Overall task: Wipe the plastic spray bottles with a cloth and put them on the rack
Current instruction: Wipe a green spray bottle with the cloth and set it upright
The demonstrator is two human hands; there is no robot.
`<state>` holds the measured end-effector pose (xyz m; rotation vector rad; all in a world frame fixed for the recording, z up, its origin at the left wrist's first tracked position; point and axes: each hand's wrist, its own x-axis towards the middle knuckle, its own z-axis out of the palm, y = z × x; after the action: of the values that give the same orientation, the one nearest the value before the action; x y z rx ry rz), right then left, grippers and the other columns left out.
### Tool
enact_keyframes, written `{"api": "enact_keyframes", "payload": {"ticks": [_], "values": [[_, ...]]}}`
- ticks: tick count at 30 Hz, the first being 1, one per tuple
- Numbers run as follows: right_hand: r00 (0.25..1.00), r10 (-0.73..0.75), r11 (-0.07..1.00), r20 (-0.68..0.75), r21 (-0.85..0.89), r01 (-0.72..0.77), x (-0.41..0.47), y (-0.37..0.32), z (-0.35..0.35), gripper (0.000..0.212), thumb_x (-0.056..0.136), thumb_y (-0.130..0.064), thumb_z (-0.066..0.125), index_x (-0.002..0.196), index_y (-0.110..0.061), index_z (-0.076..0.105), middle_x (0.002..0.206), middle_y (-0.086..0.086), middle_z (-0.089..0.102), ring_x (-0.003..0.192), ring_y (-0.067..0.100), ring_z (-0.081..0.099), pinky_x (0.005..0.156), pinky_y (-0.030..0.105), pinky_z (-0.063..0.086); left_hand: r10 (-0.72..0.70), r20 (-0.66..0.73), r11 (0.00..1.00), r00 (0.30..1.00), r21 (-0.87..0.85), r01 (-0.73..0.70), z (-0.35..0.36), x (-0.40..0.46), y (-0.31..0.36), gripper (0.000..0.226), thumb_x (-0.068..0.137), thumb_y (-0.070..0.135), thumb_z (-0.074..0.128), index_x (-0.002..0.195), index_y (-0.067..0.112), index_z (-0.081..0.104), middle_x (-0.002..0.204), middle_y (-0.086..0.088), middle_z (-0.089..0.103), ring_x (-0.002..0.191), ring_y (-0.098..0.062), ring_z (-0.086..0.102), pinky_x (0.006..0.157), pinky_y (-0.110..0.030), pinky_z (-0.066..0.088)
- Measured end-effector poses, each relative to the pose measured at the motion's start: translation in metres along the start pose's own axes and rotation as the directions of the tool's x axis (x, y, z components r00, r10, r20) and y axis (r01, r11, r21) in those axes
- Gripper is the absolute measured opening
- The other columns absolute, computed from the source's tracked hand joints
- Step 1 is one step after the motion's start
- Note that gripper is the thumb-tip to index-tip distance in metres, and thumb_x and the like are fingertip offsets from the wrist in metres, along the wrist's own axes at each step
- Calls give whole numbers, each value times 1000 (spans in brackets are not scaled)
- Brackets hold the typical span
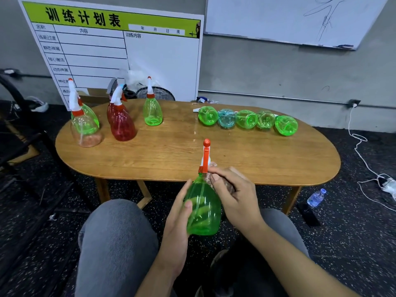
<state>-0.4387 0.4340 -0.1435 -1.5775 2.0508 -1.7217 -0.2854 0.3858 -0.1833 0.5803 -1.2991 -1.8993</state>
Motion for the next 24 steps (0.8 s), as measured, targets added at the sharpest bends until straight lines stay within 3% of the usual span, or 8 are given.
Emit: {"api": "enact_keyframes", "payload": {"ticks": [4, 8, 11, 14, 17, 19, 22, 24], "values": [[997, -29, 997, 73, -71, 34, -6, 0, 14, 28, 103, -37, 58, 122, -29, 76, 83, -17, 58, 69, 5, 56, 58, 15, 39, 15, -37, 998, 999, 58, -13, -5, 2, -5, 44, 109, 40, 46, 152, 41, 51, 144, 10, 67, 131, -14, 66, 99, -36, 59], [981, -172, 975, 94, -129, 183, -23, -2, 18, 25, 103, -31, 59, 118, -25, 78, 83, -26, 45, 66, -2, 48, 59, 9, 34, -19, -81, 998, 997, 59, 23, -8, 3, -10, 43, 115, 21, 35, 148, 38, 55, 141, 7, 69, 129, -14, 67, 100, -34, 58], [928, -320, 919, 191, -174, 353, -42, 1, 16, 23, 103, -25, 64, 120, -22, 78, 83, -14, 46, 65, -1, 41, 55, 15, 37, -49, -93, 995, 994, 86, 57, -9, 4, -12, 43, 116, 24, 32, 149, 40, 54, 137, 4, 72, 128, -18, 68, 106, -44, 53], [854, -434, 846, 287, -197, 496, -53, 1, 10, 21, 102, -25, 66, 117, -19, 80, 86, -9, 48, 70, 3, 42, 69, 11, 31, -44, -94, 997, 995, 66, 50, -8, 3, -9, 44, 115, 23, 29, 151, 35, 53, 133, -2, 74, 124, -23, 70, 104, -42, 53], [801, -502, 796, 326, -189, 575, -50, -1, 1, 21, 102, -24, 67, 116, -18, 80, 86, -8, 52, 70, 6, 47, 70, 12, 31, -46, -93, 997, 995, 53, 51, -5, 3, -5, 44, 116, 22, 27, 151, 33, 52, 131, -3, 75, 121, -25, 72, 102, -42, 54], [856, -456, 854, 242, -153, 498, -42, -2, -2, 21, 102, -21, 65, 117, -18, 79, 84, -11, 51, 66, 2, 45, 65, 10, 33, -48, -96, 997, 994, 62, 54, -3, 3, -5, 45, 116, 24, 27, 151, 34, 52, 132, -1, 74, 123, -23, 71, 103, -46, 54], [967, -253, 963, 31, -88, 254, -19, -2, -2, 27, 102, -26, 60, 120, -18, 78, 80, -17, 47, 63, -2, 43, 55, 10, 31, -44, -114, 997, 993, 55, 50, -3, 5, -3, 44, 115, 24, 30, 148, 38, 56, 133, 3, 73, 122, -21, 71, 100, -48, 56], [991, -131, 989, 6, -65, 131, -3, -1, 1, 30, 103, -33, 58, 122, -20, 78, 79, -14, 52, 63, 1, 47, 53, 15, 34, -40, -107, 997, 993, 67, 47, -3, 5, -4, 40, 116, 27, 33, 146, 40, 56, 131, 6, 74, 119, -19, 73, 94, -43, 59]]}}
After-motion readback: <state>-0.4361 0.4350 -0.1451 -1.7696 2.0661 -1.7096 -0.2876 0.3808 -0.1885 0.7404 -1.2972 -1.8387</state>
